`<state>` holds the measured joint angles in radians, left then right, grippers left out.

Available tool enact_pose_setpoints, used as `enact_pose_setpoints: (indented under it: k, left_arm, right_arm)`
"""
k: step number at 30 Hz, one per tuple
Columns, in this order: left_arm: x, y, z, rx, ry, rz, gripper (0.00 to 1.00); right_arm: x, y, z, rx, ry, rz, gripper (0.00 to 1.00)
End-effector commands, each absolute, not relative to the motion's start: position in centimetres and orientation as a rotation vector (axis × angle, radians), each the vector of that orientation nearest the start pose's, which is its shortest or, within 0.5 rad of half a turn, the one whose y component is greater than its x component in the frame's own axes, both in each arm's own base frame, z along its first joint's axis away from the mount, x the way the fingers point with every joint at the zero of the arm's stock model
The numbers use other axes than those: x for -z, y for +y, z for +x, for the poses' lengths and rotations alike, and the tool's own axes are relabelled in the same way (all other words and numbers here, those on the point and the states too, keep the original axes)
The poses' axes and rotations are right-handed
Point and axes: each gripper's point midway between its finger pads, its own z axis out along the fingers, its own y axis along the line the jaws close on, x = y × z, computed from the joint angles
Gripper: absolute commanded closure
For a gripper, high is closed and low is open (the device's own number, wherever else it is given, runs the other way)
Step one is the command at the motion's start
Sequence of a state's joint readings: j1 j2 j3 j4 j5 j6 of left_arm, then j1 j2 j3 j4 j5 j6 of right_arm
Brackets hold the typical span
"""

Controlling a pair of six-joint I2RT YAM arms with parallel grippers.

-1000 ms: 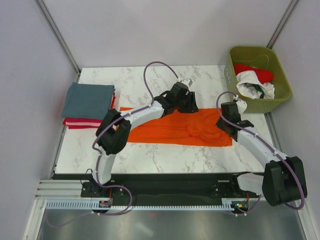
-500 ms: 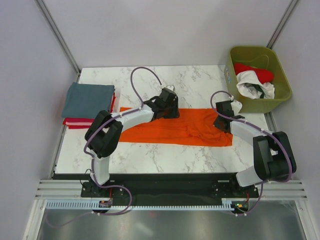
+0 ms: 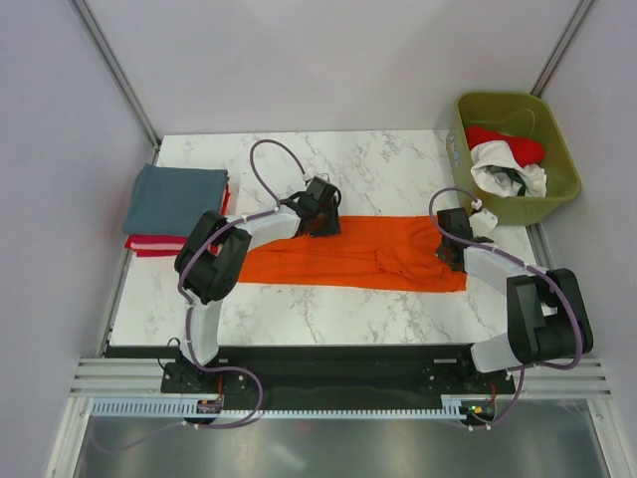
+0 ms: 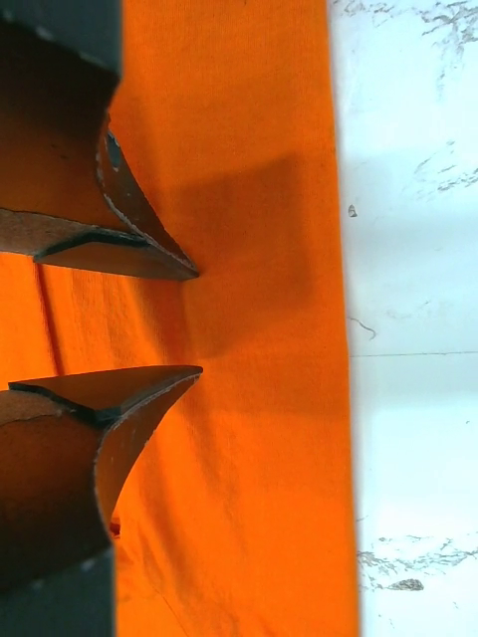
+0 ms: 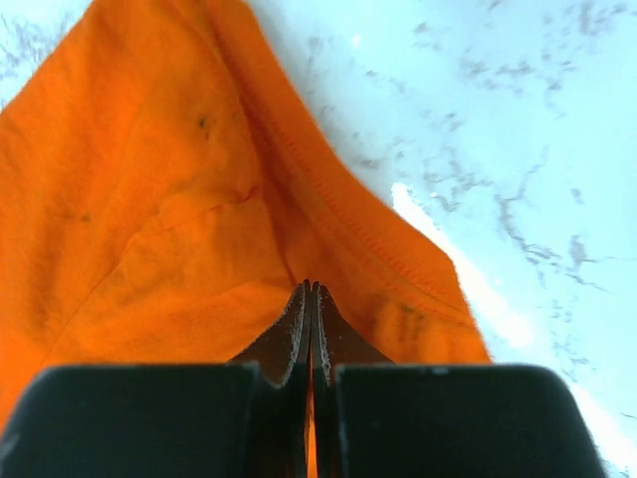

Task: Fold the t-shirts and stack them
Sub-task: Fold the tshirt

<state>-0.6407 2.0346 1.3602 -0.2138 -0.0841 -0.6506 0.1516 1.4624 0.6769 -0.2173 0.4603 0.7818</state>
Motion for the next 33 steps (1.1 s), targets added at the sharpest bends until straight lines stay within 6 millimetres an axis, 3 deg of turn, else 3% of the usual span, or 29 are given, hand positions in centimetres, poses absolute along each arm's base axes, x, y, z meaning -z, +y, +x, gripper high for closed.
enact_pose_setpoints:
  k: [1, 6, 8, 14, 16, 20, 24, 27, 28, 31, 33]
  left_arm:
    - [-0.8, -29.8, 38.9, 0.397, 2.558, -0.086, 0.52]
    - [-2.9, -29.5, 39.5, 0.385, 2.504, -0.074, 0.53]
    - [-4.9, -29.3, 39.8, 0.389, 2.459, -0.072, 0.52]
    - [-9.4, -25.6, 39.7, 0.246, 2.352, -0.081, 0.5]
    - [-9.4, -23.8, 39.2, 0.183, 2.358, -0.097, 0.51]
    - [-9.8, -20.2, 38.4, 0.115, 2.34, -0.164, 0.7]
    - [-10.0, -17.2, 38.1, 0.084, 2.333, -0.233, 0.72]
    - [-8.9, -14.2, 38.3, 0.026, 2.351, -0.303, 0.85]
    - [-8.5, -12.6, 38.6, -0.004, 2.358, -0.345, 0.98]
    - [-7.4, -10.2, 39.2, -0.059, 2.373, -0.404, 0.98]
    - [-7.0, -9.6, 39.7, -0.086, 2.376, -0.414, 0.98]
  right_arm:
    - [-4.9, -1.9, 32.2, 0.248, 2.172, 0.924, 1.0]
    - [-7.3, -0.6, 33.5, 0.177, 2.17, 0.822, 1.0]
    - [-8.3, 0.2, 33.8, 0.161, 2.166, 0.761, 1.0]
    - [-10.6, 2.8, 34.5, 0.111, 2.148, 0.652, 1.0]
    - [-10.7, 3.2, 34.5, 0.102, 2.149, 0.643, 1.0]
    - [-10.3, 4.1, 34.6, 0.078, 2.172, 0.616, 1.0]
    - [-8.5, 4.6, 34.2, 0.072, 2.216, 0.607, 1.0]
    - [-7.1, 5.0, 34.0, 0.047, 2.251, 0.606, 1.0]
    - [-6.9, 5.2, 33.9, 0.042, 2.261, 0.602, 1.0]
    - [-5.5, 5.8, 33.4, 0.011, 2.302, 0.596, 1.0]
    - [-4.8, 6.1, 33.4, -0.004, 2.315, 0.59, 1.0]
